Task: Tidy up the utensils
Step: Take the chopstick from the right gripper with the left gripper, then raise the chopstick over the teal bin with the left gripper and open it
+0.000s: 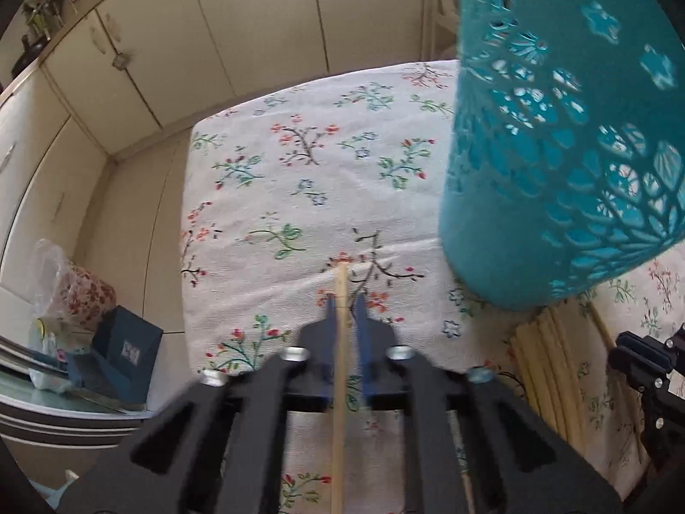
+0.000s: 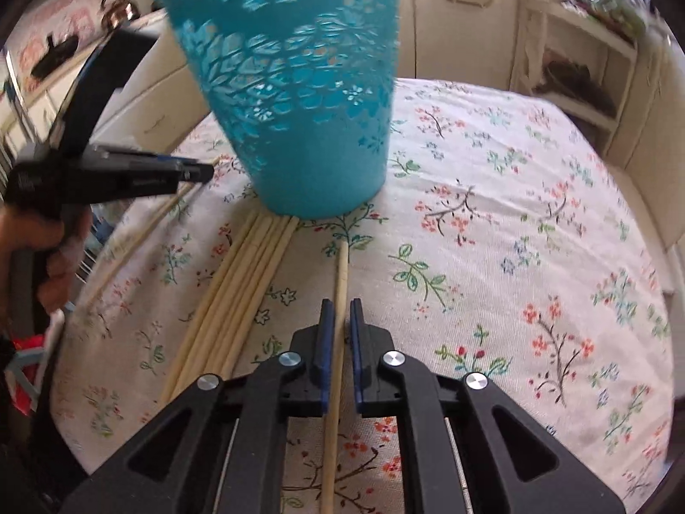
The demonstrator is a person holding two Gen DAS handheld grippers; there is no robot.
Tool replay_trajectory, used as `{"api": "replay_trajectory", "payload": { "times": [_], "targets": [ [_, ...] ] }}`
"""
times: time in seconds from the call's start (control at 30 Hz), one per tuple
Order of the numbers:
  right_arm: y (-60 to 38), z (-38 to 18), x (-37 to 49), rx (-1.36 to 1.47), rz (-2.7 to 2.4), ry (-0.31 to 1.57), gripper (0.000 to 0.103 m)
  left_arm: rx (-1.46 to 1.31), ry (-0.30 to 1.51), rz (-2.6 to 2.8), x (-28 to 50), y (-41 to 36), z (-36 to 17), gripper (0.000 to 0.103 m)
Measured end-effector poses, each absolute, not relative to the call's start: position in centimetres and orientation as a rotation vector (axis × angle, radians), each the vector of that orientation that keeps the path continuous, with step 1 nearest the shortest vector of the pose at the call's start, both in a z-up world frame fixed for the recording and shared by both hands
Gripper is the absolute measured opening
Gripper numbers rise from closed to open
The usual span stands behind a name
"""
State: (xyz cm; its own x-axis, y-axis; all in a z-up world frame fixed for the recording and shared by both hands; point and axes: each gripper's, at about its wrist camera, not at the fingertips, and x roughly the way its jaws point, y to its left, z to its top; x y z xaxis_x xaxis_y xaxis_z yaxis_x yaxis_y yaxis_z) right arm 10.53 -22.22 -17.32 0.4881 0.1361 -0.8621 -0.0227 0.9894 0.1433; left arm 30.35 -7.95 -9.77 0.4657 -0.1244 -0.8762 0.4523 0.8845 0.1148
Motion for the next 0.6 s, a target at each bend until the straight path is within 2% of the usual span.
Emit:
{"api": "replay_trajectory", "payload": {
  "times": [0.07, 0.23, 0.4, 0.5, 0.6],
  "targets": [
    [-21.9, -17.3, 10.3, 0.100, 0.097, 1.055, 0.008, 0.352, 1.032, -0.380, 30.1, -7.9, -9.9, 0.005],
    [-22.9, -17.4, 9.8, 0.159, 0.107, 1.057, 0.007, 0.115, 1.010, -0.425, 28.7, -4.3, -7.1, 0.005],
    [-23.9, -17.4, 9.9, 0.251, 0.118, 1.066, 0.006, -0.117, 0.766, -0.551, 25.8, -0.9, 2.2, 0.005],
    [-24.8, -17.4, 10.0, 0.322, 0.127, 1.070, 0.007, -0.193, 0.579, -0.616, 24.6, -1.4, 8.3, 0.005],
    [-25.6, -17.5, 10.1, 0.374, 0.136, 1.071, 0.006, -0.248, 0.437, -0.637, 24.8, -3.2, 11.7, 0.005]
  ]
}}
